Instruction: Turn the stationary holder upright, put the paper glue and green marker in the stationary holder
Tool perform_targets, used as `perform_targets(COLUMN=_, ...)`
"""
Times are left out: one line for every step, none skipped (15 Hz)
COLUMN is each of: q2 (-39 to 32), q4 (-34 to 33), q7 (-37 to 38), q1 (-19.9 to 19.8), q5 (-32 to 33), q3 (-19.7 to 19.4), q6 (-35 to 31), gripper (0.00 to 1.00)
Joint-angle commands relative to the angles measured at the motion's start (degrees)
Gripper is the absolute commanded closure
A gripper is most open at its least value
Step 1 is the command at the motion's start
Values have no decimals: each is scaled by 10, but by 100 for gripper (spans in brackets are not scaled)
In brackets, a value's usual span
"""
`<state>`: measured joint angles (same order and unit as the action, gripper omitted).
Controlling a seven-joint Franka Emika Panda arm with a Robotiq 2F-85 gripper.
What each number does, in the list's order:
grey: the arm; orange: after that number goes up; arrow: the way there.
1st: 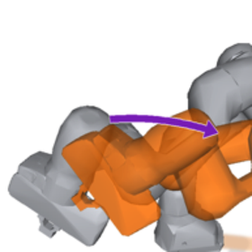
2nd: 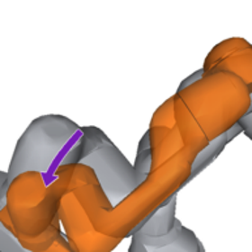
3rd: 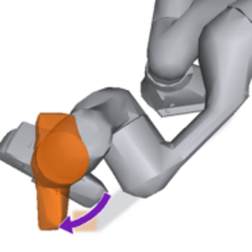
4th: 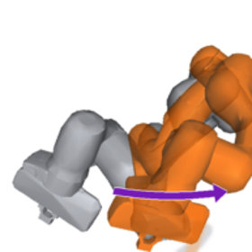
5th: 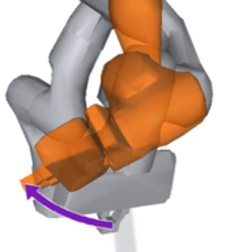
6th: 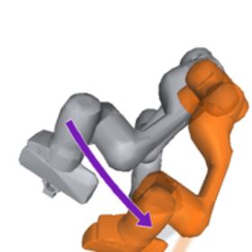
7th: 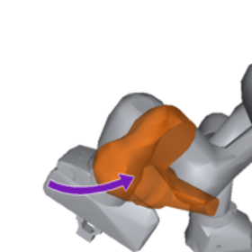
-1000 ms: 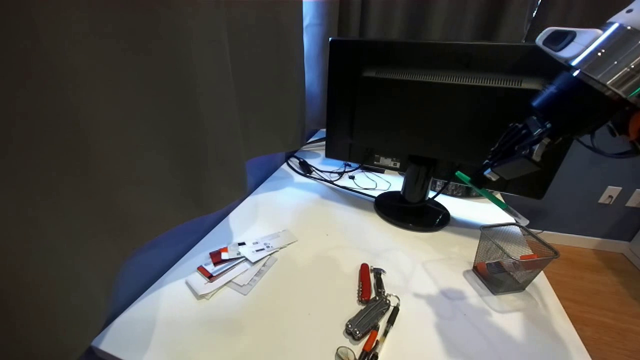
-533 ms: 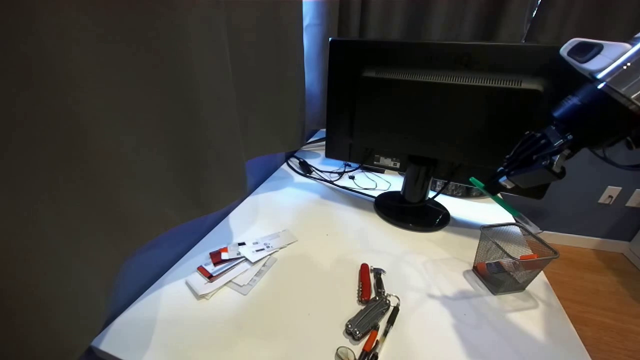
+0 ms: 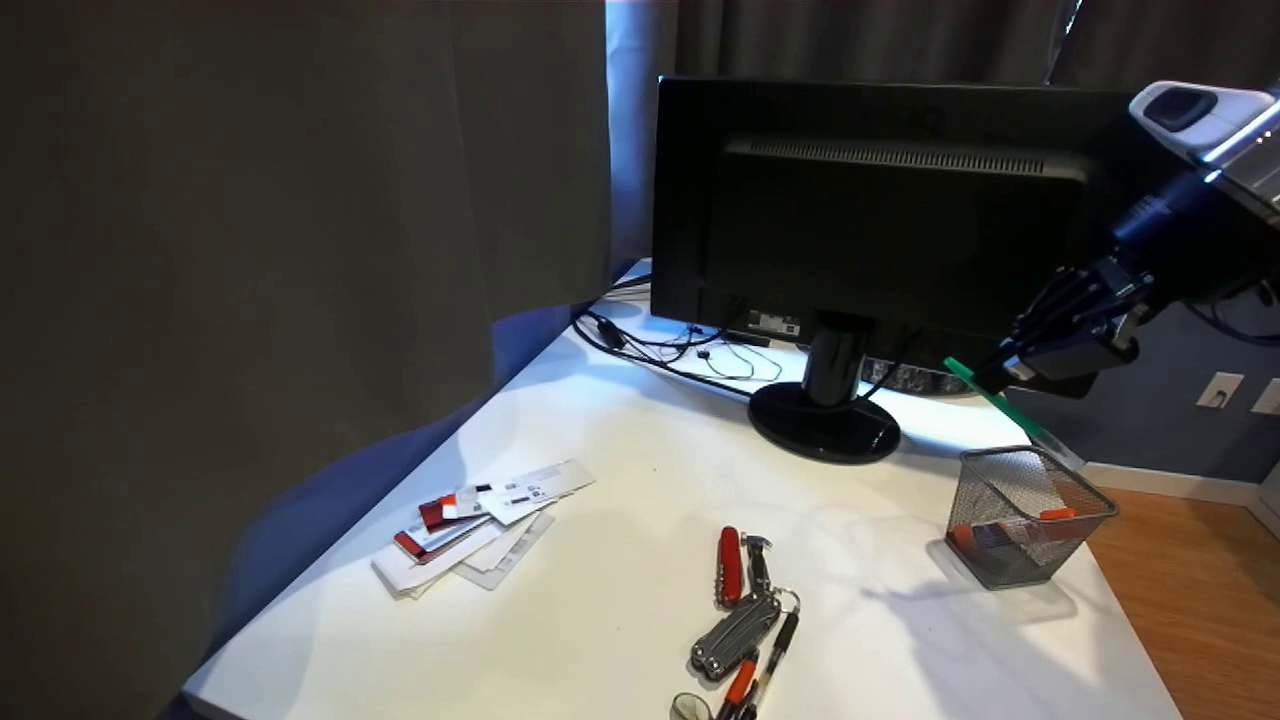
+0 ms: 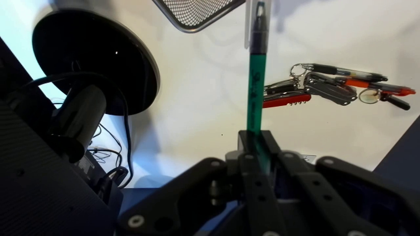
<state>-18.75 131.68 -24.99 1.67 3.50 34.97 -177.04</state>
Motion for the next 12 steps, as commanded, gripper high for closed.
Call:
perform_targets(q2=-14, q4=5, q7=-9, q1=-8, q5=3, q3=-1, q6=-31, gripper=97)
perform_targets(q2=-19, q4=6, q7=-13, q1=-13, q5=2, q3=4, q6=-39, gripper=97)
perform_targets(q2=-24, q4=7, q7=-15, q1=-19, q5=1, q3=8, q6=-50, gripper=97)
perform_targets(q2=-27, q4=7, q7=-16, q1=-19, q5=3, q3=5, q6=-59, gripper=97)
perform_targets(q2=-35, q4=7, q7=-18, q1=-25, q5=3, q3=10, q6=-67, gripper=97)
perform_targets(q2=-41, q4=9, q7=-21, q1=-27, q5=5, q3=8, q6=-75, gripper=97)
perform_targets(q2=-48, q4=10, q7=-24, q1=-31, q5=6, q3=10, q6=-87, gripper=97)
perform_targets(q2=-54, q4=13, q7=-28, q1=-37, q5=8, q3=10, q6=-98, gripper=96)
perform_targets(q2=-61, q4=13, q7=-32, q1=-42, q5=9, q3=12, q6=-107, gripper=96)
perform_targets(q2=-66, q4=15, q7=-36, q1=-44, q5=12, q3=9, q6=-117, gripper=96)
perform_targets(q2=-74, q4=15, q7=-42, q1=-50, q5=14, q3=12, q6=-127, gripper=96)
perform_targets(q2=-80, q4=15, q7=-47, q1=-53, q5=16, q3=11, q6=-134, gripper=96)
